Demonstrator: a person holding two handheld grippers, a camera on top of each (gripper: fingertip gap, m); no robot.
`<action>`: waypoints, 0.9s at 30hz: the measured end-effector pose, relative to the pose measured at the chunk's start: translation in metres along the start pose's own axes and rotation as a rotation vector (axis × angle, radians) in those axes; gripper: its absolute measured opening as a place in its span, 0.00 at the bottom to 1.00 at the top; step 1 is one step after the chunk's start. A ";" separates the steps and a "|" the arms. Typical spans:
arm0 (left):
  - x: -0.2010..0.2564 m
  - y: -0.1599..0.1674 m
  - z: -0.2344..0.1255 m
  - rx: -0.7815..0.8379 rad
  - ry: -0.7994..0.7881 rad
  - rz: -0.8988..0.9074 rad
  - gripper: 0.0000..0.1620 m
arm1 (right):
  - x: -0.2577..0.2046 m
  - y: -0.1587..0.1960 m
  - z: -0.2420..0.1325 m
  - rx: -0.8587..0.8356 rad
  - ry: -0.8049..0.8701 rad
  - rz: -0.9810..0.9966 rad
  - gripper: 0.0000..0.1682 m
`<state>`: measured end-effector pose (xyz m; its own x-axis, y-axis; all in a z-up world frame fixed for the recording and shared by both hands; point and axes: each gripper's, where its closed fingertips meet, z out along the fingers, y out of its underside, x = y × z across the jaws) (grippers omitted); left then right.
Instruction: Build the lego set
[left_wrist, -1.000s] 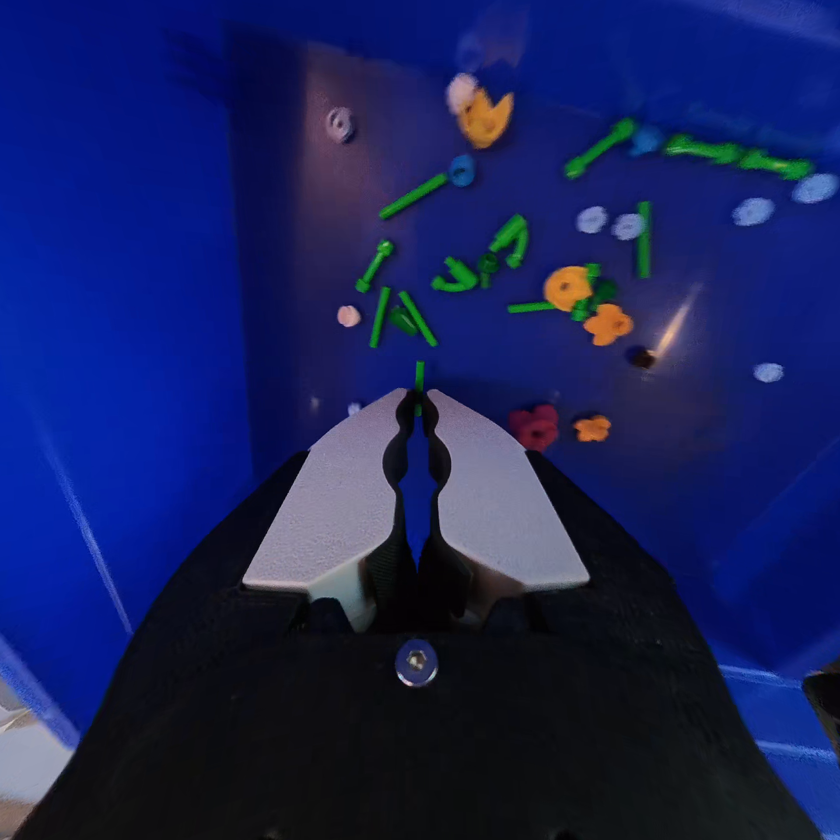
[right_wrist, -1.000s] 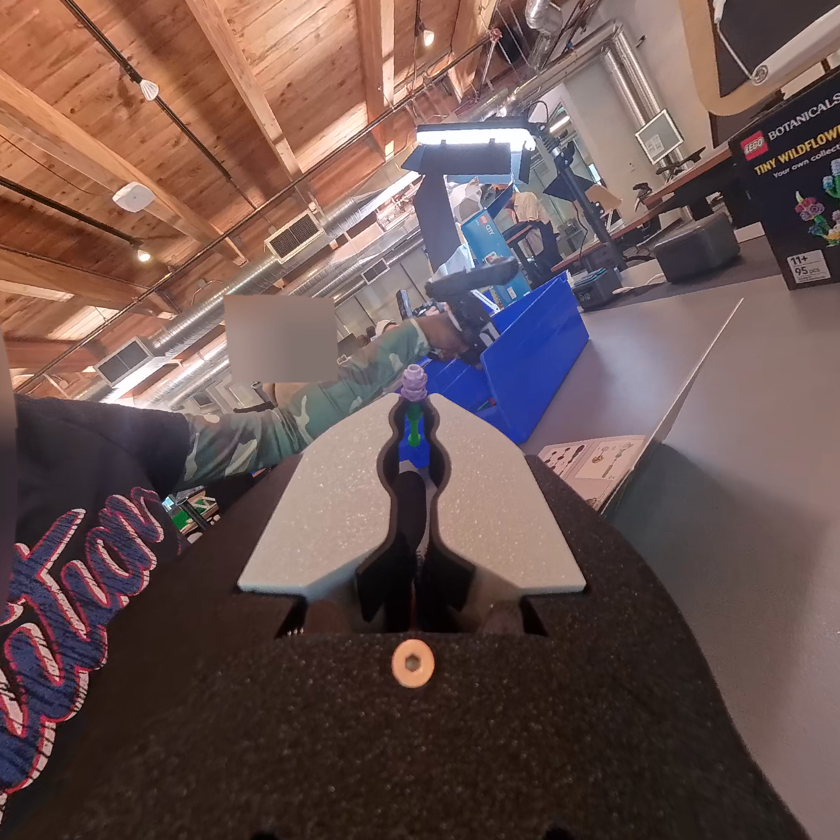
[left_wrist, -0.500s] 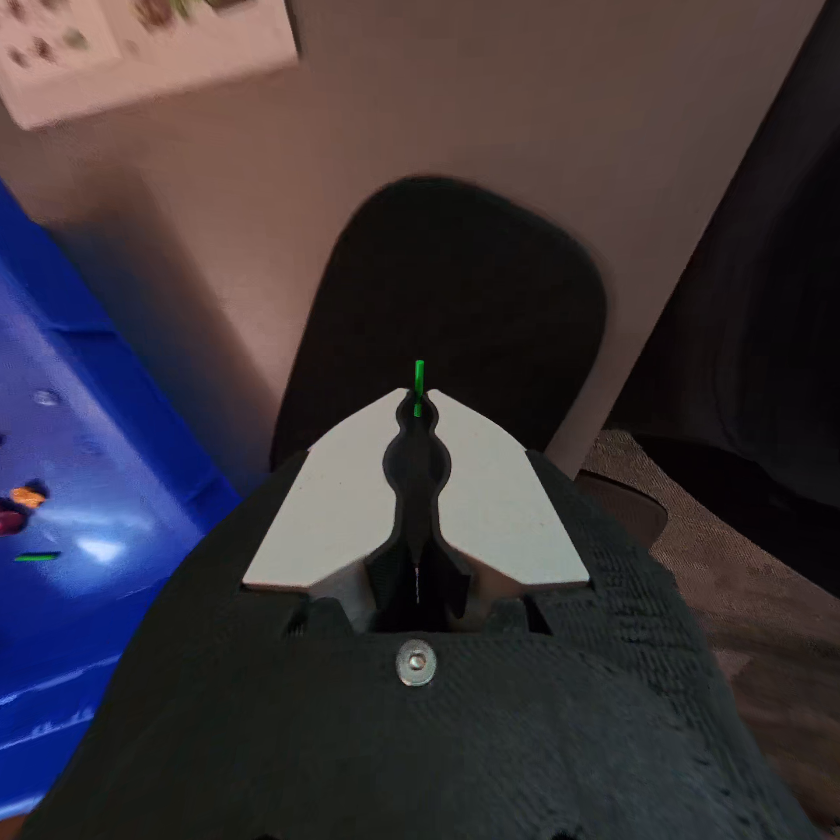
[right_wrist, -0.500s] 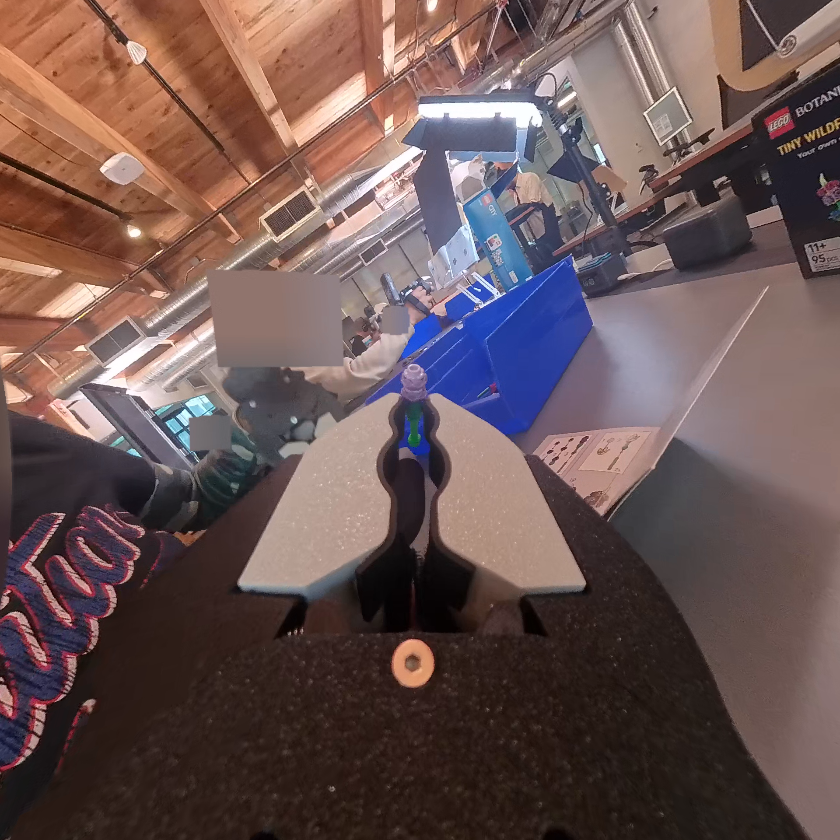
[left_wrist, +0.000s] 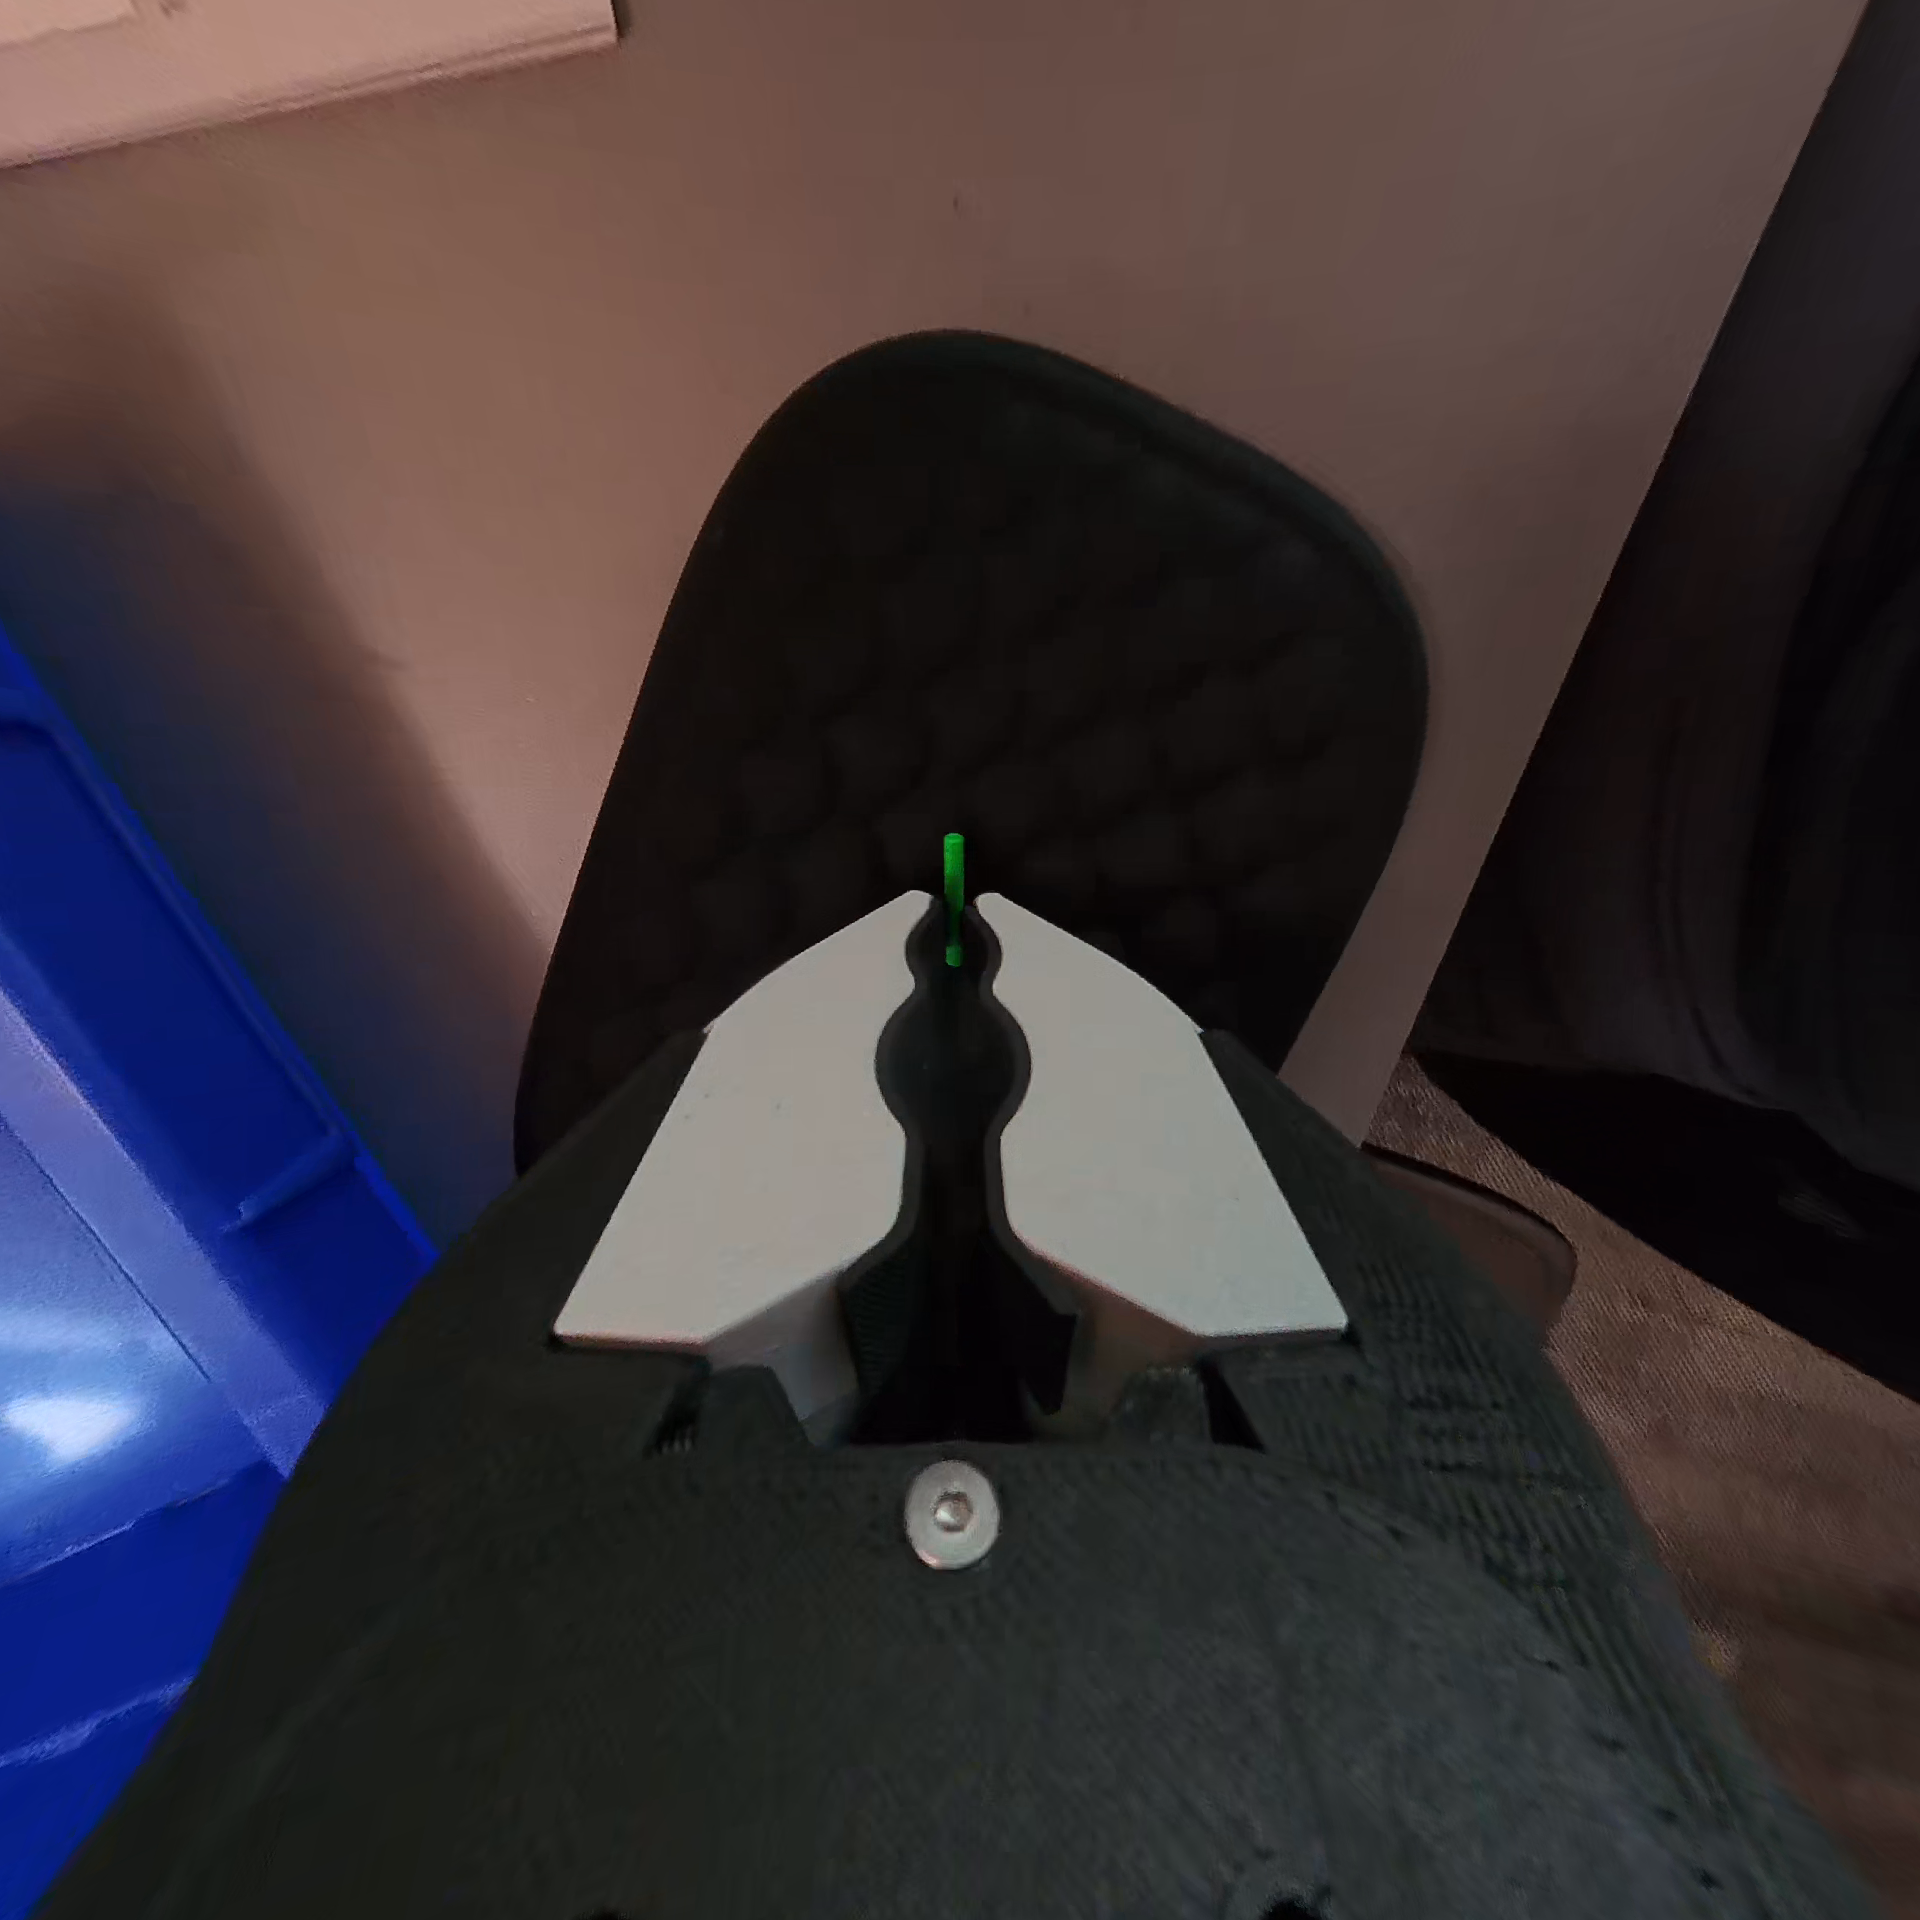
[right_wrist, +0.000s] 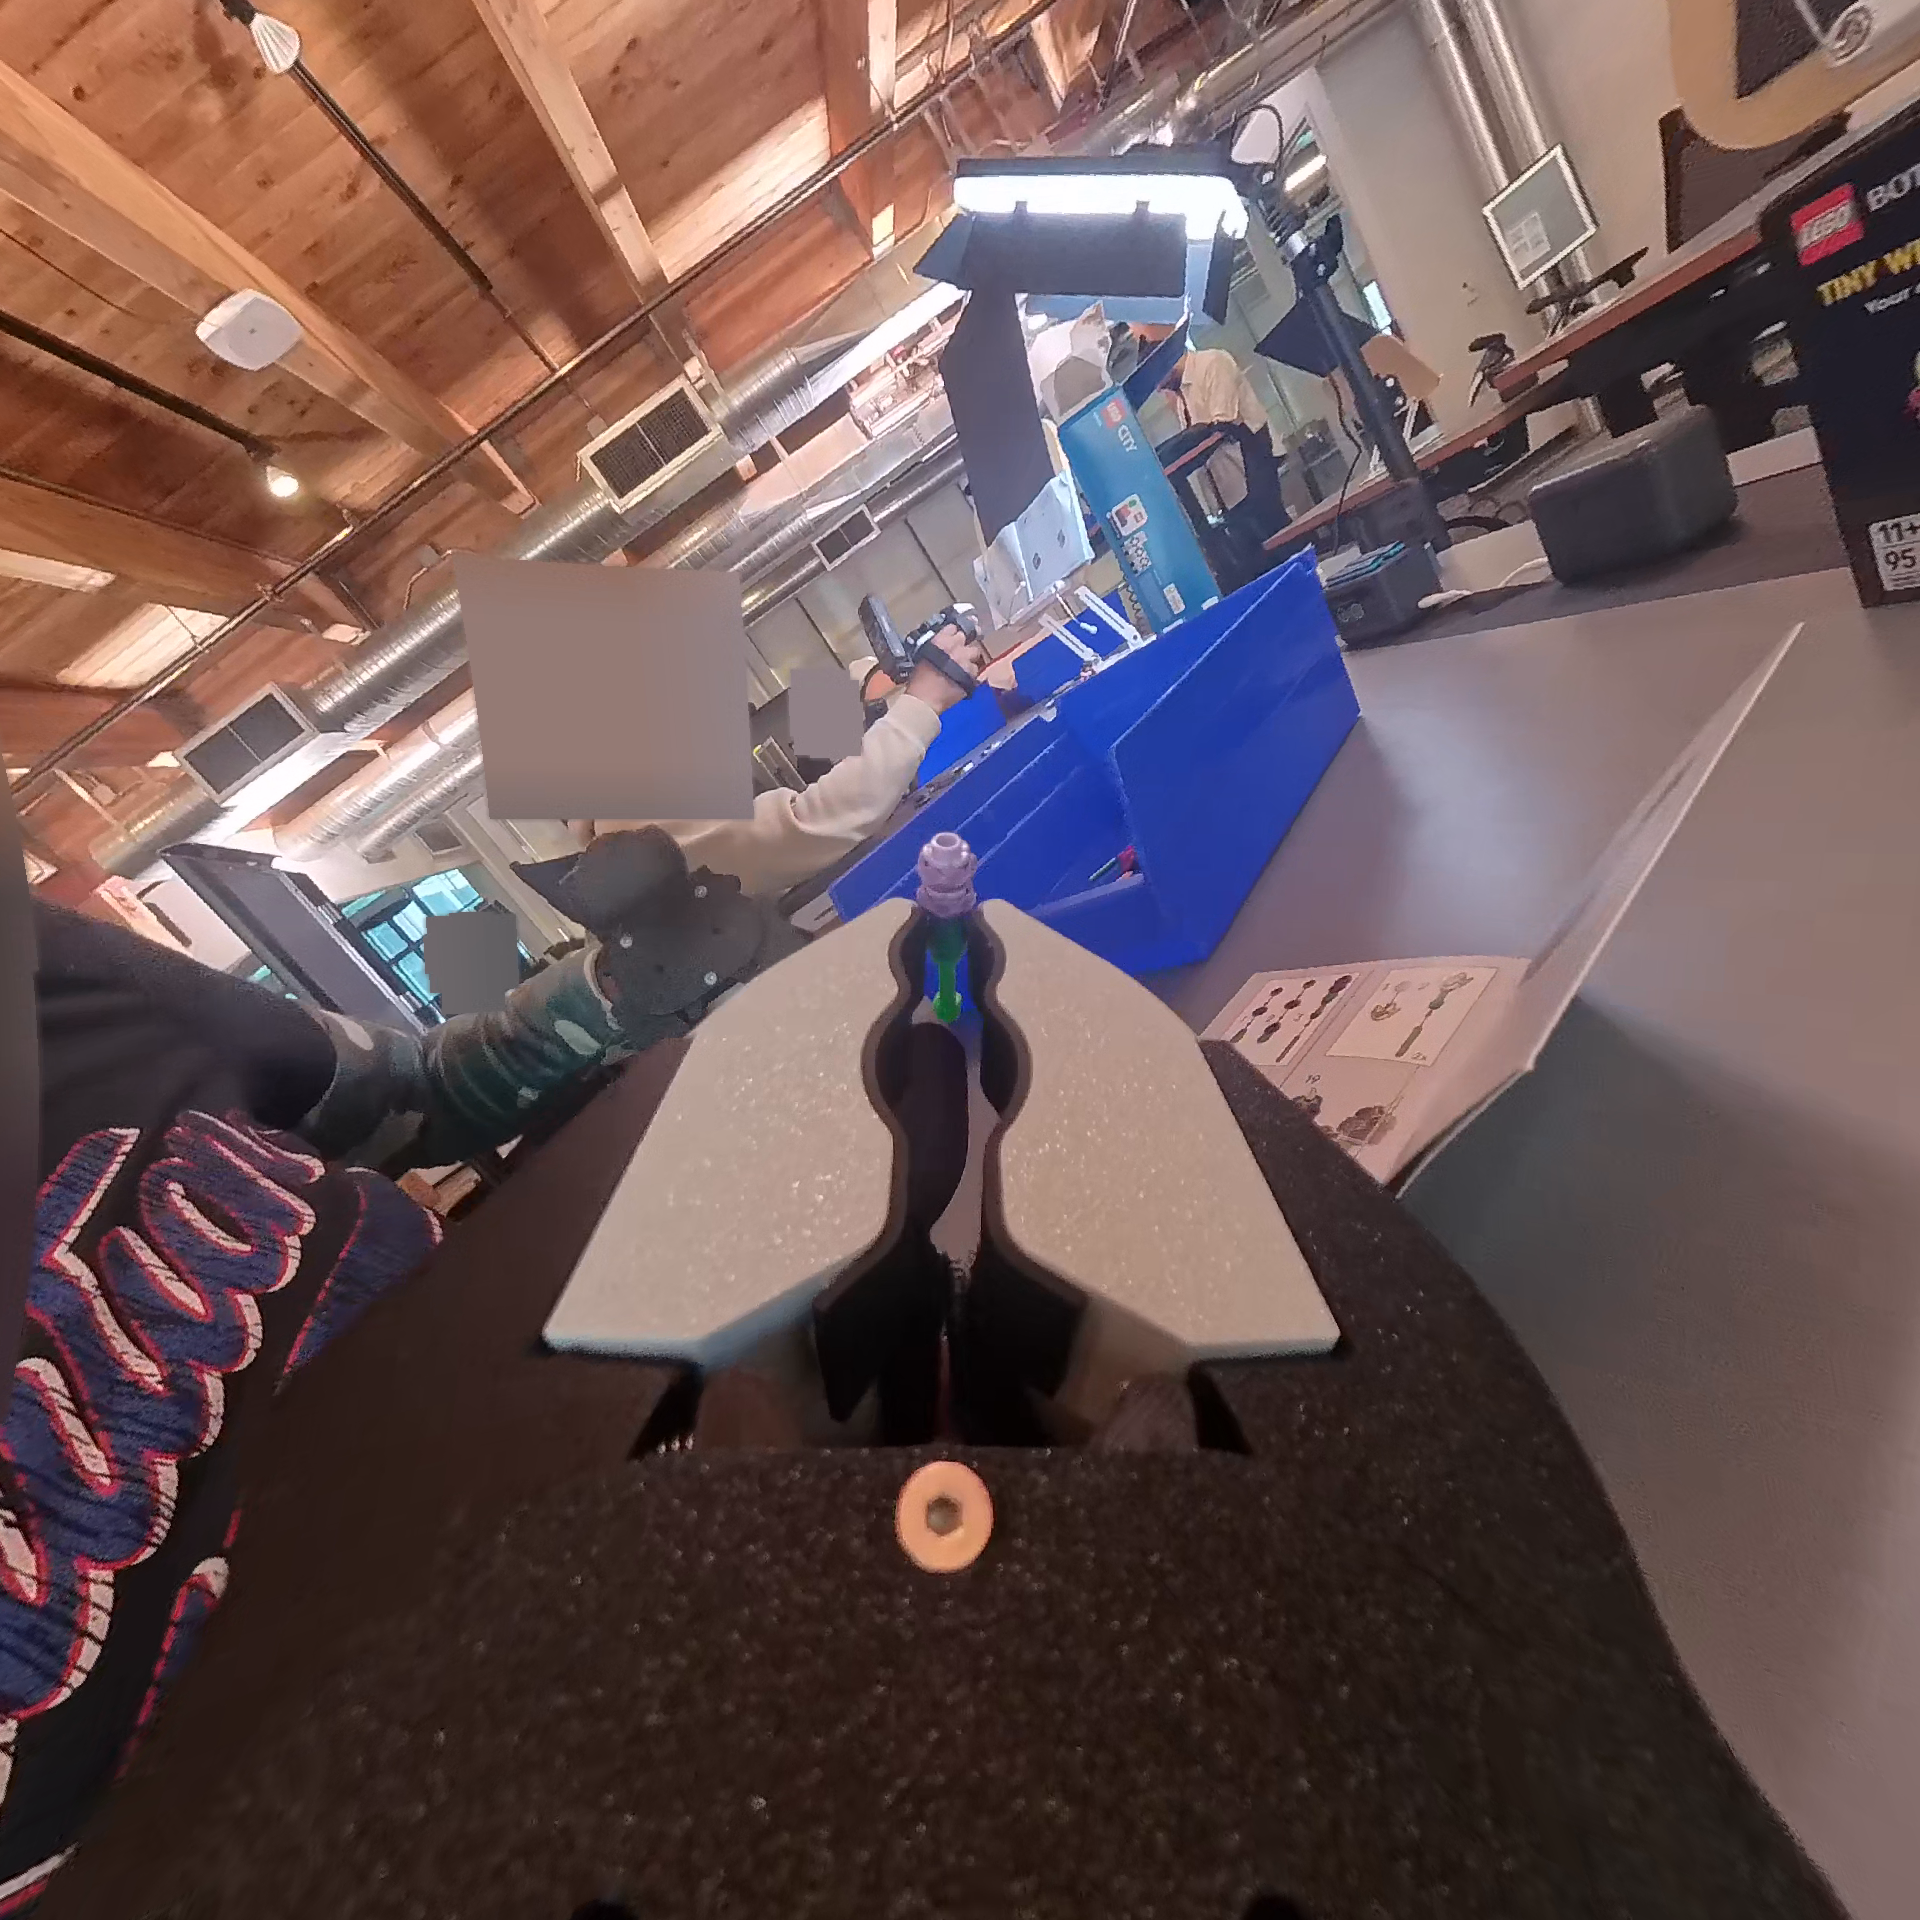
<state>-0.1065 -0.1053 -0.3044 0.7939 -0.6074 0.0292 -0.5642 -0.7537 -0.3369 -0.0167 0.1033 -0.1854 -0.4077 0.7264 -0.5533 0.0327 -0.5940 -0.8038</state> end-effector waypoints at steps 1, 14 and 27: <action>0.000 -0.001 0.000 0.048 -0.004 -0.005 0.02 | -0.001 0.001 0.001 -0.010 -0.003 -0.005 0.05; -0.035 -0.198 -0.032 1.054 0.161 -0.061 0.02 | -0.008 -0.005 0.000 -0.009 0.010 -0.152 0.04; -0.051 -0.218 0.016 0.919 0.234 -0.164 0.02 | 0.012 0.013 0.010 -0.097 0.108 -0.124 0.04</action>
<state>-0.0201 0.0938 -0.2477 0.7256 -0.6218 0.2948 0.0264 -0.4029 -0.9149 -0.0307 0.1007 -0.2008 -0.3142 0.8280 -0.4644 0.0779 -0.4650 -0.8819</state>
